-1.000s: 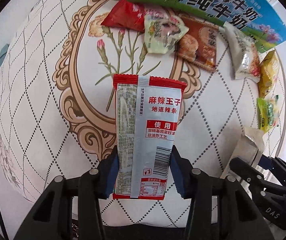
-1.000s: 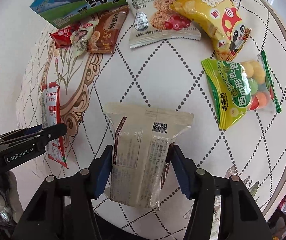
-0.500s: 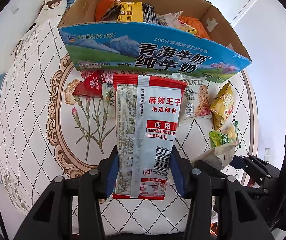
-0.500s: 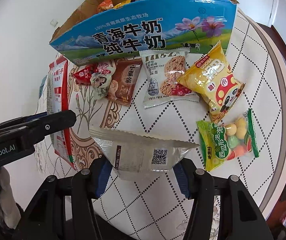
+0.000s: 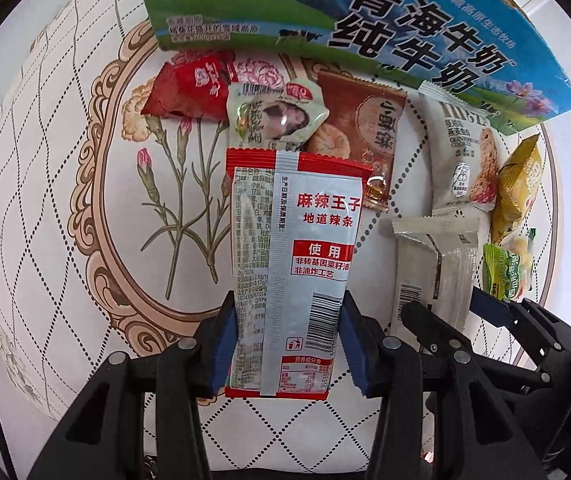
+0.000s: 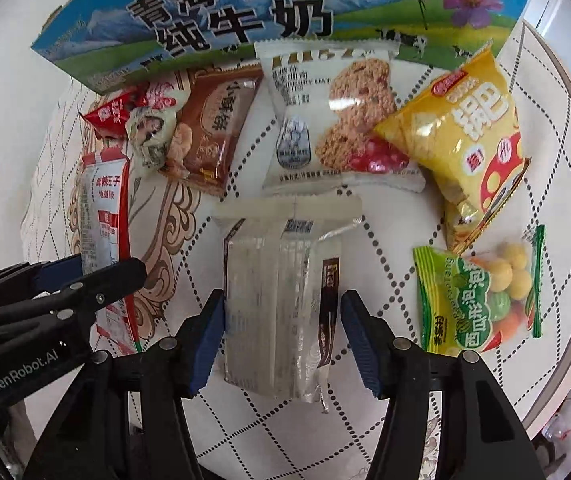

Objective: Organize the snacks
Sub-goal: 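Lift both held packets toward the cardboard box, then lower both packets into the box and open both tools, then move both open tools back over the remaining snacks on the bed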

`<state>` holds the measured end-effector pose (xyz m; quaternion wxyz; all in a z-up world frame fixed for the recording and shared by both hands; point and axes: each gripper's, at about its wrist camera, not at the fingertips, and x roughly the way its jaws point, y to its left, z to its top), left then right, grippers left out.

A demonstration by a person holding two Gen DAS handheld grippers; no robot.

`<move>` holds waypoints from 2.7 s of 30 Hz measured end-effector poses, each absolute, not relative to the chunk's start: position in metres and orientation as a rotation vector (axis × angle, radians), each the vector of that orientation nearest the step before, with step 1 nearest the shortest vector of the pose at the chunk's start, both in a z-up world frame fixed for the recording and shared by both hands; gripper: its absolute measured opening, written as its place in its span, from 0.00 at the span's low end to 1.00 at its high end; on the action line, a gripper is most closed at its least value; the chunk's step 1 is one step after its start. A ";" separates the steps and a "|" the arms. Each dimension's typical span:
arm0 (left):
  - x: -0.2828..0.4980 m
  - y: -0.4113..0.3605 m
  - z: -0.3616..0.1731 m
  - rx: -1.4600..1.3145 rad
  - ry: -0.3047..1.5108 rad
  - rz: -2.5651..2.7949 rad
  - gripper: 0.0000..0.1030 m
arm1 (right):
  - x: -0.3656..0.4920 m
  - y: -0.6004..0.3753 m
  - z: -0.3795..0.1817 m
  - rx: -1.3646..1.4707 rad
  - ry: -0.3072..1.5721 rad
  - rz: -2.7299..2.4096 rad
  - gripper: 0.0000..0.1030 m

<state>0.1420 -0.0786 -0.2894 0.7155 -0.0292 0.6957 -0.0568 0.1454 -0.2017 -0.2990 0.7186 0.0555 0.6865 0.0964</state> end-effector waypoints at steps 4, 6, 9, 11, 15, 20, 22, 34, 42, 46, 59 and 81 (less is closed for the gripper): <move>0.137 -0.074 -0.293 -0.076 1.554 -0.126 0.43 | 0.133 -0.190 -0.305 0.027 1.480 0.212 0.57; 0.134 -0.074 -0.290 -0.079 1.549 -0.136 0.43 | 0.129 -0.191 -0.303 0.044 1.460 0.213 0.56; 0.128 -0.074 -0.280 -0.067 1.537 -0.160 0.43 | 0.126 -0.205 -0.292 0.125 1.439 0.228 0.56; 0.127 -0.074 -0.268 -0.046 1.517 -0.171 0.43 | 0.125 -0.214 -0.282 0.161 1.420 0.230 0.56; 0.128 -0.076 -0.235 -0.069 1.479 -0.224 0.43 | 0.124 -0.231 -0.252 0.229 1.369 0.257 0.56; 0.148 -0.085 -0.180 -0.149 1.426 -0.334 0.43 | 0.133 -0.253 -0.177 0.236 1.255 0.325 0.56; 0.165 -0.099 -0.160 -0.151 1.402 -0.373 0.43 | 0.148 -0.265 -0.151 0.222 1.223 0.336 0.56; 0.335 -0.152 -0.146 -0.211 1.446 -0.367 0.43 | 0.298 -0.290 -0.111 0.095 1.153 0.241 0.56; 0.375 -0.167 -0.208 -0.217 1.584 -0.296 0.44 | 0.349 -0.282 -0.158 0.061 1.254 0.228 0.57; 0.376 -0.167 -0.228 -0.264 1.633 -0.299 0.48 | 0.363 -0.280 -0.189 0.080 1.347 0.236 0.64; 0.362 -0.153 -0.209 -0.152 1.511 -0.211 0.83 | 0.364 -0.278 -0.202 0.055 1.361 0.223 0.91; 0.242 -0.106 -0.111 0.041 1.024 -0.137 0.83 | 0.268 -0.283 -0.116 0.142 1.062 0.127 0.91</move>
